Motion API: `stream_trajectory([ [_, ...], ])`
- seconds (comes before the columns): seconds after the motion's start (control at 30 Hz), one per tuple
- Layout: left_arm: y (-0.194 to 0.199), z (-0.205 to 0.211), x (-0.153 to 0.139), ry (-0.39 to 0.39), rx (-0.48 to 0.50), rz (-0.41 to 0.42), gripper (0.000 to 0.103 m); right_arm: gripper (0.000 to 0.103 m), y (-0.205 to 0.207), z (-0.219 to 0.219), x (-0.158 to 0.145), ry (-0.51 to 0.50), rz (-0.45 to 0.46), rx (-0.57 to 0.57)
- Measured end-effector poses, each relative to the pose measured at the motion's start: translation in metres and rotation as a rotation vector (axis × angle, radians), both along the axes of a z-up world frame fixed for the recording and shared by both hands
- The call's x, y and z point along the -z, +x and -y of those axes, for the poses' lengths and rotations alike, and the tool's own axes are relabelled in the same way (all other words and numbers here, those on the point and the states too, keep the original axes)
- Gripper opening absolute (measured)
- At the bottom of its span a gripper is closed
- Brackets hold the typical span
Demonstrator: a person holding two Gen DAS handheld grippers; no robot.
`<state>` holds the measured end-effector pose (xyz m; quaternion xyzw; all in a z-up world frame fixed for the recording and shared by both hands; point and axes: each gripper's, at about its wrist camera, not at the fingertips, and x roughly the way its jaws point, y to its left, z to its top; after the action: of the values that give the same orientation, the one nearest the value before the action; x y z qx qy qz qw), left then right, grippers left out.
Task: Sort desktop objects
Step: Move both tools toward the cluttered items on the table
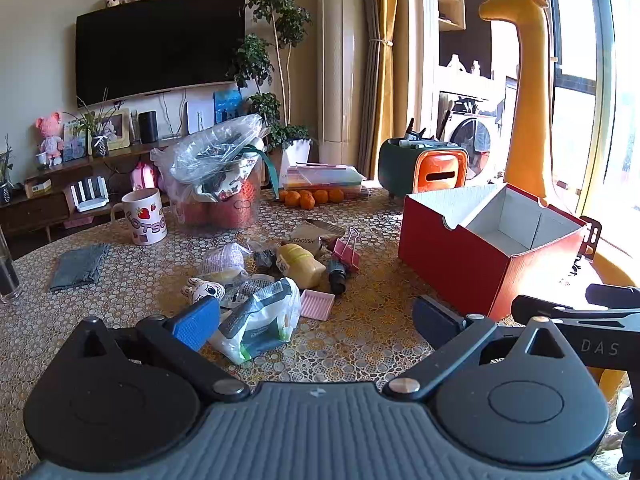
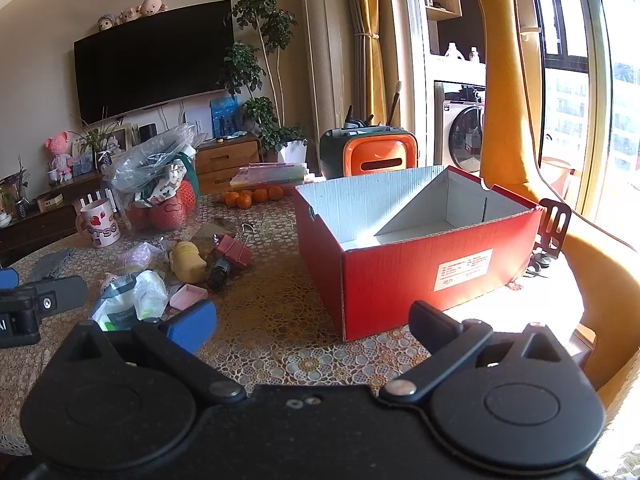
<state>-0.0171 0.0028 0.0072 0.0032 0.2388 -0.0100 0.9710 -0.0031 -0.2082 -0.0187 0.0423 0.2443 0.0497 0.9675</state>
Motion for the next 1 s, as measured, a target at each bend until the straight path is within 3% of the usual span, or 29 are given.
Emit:
stream_trajectory([
  [0.57,0.015,-0.013,0.012,-0.011,-0.011,-0.011,0.103,0.103,0.015,-0.02,0.005,-0.004,0.003,-0.068],
  [1.0,0.048,-0.037,0.044,-0.013,-0.024,-0.078,0.103,0.101,0.07,-0.059,0.017,-0.06,-0.008,-0.179],
])
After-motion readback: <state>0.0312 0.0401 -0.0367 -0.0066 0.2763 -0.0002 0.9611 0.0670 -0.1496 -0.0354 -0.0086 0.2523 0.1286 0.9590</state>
